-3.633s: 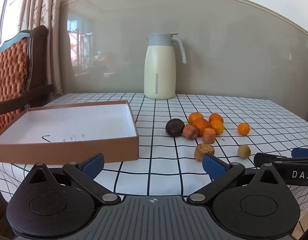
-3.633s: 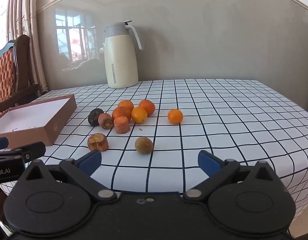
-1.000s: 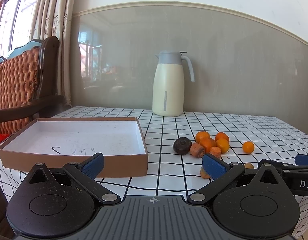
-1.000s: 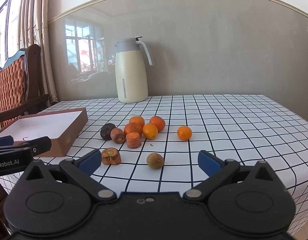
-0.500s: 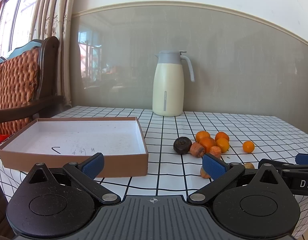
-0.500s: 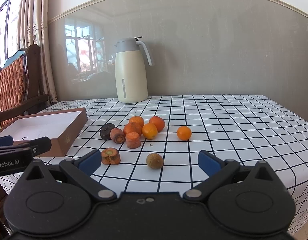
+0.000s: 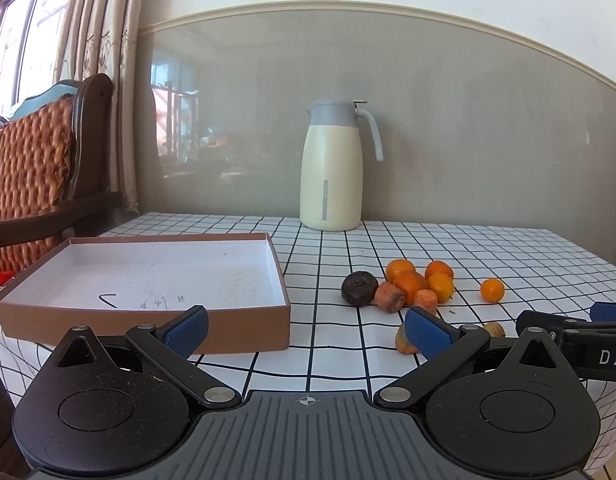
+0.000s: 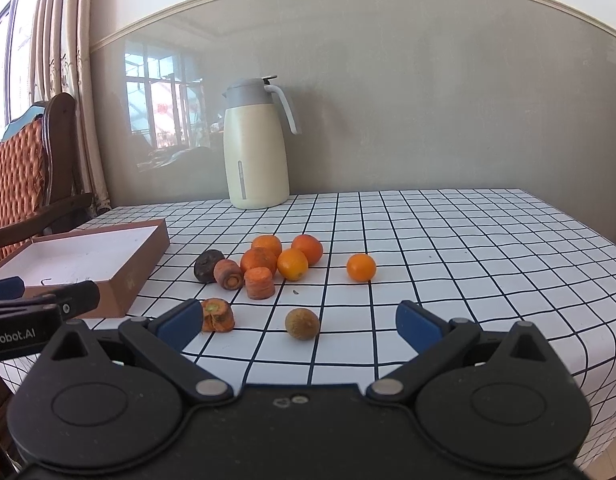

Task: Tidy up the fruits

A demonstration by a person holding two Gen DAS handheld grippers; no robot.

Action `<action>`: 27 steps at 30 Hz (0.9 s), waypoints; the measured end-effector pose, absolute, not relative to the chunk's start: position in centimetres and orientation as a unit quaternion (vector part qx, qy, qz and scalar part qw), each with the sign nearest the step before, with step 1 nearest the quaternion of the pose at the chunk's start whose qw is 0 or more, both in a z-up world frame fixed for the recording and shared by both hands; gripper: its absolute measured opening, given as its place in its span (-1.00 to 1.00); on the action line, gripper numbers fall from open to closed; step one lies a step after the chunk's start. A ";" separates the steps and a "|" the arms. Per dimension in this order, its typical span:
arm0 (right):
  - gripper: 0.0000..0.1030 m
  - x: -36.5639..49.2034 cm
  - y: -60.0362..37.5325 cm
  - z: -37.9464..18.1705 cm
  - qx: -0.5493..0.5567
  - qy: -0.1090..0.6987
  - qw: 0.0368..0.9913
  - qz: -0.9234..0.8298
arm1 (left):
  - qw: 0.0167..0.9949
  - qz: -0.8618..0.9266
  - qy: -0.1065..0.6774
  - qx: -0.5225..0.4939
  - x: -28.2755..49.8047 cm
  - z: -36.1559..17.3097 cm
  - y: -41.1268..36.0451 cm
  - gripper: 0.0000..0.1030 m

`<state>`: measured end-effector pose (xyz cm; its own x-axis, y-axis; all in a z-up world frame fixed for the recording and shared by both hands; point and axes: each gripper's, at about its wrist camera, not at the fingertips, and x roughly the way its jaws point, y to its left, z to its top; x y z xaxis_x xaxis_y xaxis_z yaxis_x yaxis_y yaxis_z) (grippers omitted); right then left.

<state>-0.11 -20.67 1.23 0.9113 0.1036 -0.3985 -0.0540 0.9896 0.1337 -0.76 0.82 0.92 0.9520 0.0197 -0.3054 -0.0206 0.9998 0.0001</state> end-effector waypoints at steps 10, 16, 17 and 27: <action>0.85 0.4 -21.4 1.0 0.070 0.225 0.971 0.030 | 0.984 -0.012 0.179 0.019 -0.2 0.7 -0.4 1.00; 0.54 1.2 -22.2 0.7 0.091 0.245 0.965 0.036 | 0.980 -0.019 0.199 0.019 0.7 0.8 -0.6 1.00; 0.52 1.4 -22.2 0.7 0.091 0.248 0.964 0.037 | 0.979 -0.021 0.203 0.017 0.8 0.8 -0.7 1.00; 0.17 3.5 -20.9 0.8 0.066 0.265 0.961 0.054 | 0.974 -0.023 0.223 0.034 3.1 0.4 -2.2 1.00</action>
